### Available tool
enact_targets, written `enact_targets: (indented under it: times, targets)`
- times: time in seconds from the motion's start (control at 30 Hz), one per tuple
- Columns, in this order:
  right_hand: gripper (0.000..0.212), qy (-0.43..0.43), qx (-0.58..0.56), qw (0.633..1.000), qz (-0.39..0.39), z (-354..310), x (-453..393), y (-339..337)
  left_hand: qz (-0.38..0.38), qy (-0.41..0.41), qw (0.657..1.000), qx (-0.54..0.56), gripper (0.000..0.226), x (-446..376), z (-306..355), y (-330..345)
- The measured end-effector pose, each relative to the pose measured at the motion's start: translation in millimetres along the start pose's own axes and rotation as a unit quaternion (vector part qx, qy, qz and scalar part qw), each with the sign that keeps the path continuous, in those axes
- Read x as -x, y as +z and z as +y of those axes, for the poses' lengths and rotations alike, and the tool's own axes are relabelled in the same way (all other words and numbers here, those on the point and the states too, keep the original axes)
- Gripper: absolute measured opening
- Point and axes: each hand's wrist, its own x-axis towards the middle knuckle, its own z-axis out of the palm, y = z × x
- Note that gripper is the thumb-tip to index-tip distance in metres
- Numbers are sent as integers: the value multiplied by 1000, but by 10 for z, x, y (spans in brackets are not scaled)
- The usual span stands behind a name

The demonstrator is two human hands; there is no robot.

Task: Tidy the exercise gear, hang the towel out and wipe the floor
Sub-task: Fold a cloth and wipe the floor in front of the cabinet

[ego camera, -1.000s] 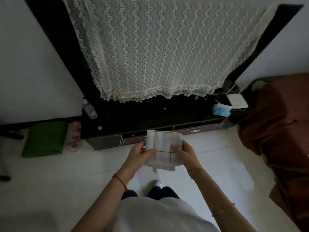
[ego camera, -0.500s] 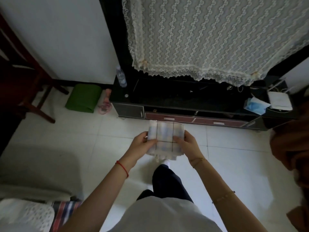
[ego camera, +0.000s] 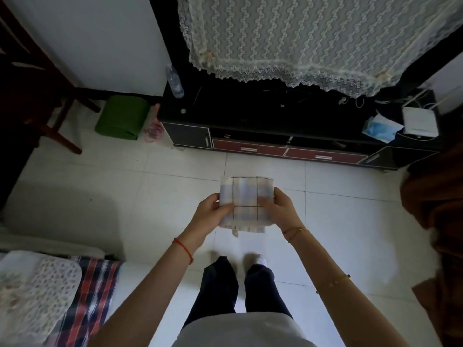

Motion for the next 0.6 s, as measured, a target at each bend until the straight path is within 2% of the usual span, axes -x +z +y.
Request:
enact_targets:
  times: [0.33,0.6]
  targets:
    - [21,12,33,999,-20,799,-928,-357,22,-13,999,-25,20,-942,-642,618]
    - [22,37,39,999,-7,2147,-2276,-88,23,5,993,-115,25,-2406,-1892,741]
